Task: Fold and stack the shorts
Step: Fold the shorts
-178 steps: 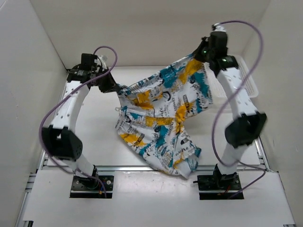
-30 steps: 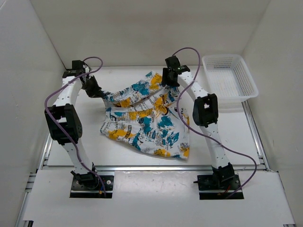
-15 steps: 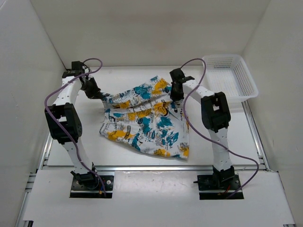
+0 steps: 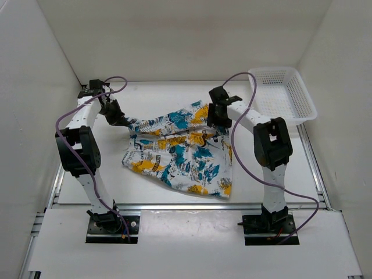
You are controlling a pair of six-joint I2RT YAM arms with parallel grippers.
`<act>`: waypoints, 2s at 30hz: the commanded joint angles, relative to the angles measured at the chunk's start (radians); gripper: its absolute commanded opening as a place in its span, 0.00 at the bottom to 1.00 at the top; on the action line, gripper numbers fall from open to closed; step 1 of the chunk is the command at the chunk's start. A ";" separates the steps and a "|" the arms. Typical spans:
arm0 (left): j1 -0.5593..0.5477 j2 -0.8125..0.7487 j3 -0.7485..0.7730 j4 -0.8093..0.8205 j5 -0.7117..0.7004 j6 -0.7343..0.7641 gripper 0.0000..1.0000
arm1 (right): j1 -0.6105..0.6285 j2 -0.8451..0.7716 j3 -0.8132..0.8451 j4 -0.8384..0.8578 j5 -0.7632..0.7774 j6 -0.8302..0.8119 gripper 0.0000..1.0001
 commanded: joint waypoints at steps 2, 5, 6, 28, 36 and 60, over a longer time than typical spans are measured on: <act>-0.004 -0.027 0.009 0.011 0.048 0.041 0.10 | -0.002 0.050 0.227 -0.019 0.059 -0.094 0.70; -0.004 -0.027 0.018 0.001 0.048 0.050 0.10 | -0.002 0.150 0.379 -0.039 0.038 -0.107 0.74; -0.004 -0.027 0.018 0.001 0.048 0.050 0.10 | -0.002 0.179 0.419 -0.039 0.022 -0.118 0.77; -0.025 -0.027 -0.004 0.011 0.021 0.041 0.10 | -0.064 0.657 1.020 -0.051 -0.200 -0.055 0.69; -0.025 -0.027 0.016 0.011 0.021 0.041 0.10 | -0.064 0.701 1.068 -0.060 -0.340 -0.098 0.59; 0.016 0.025 0.294 -0.062 0.067 0.023 0.10 | -0.084 0.152 0.708 0.103 -0.164 -0.167 0.00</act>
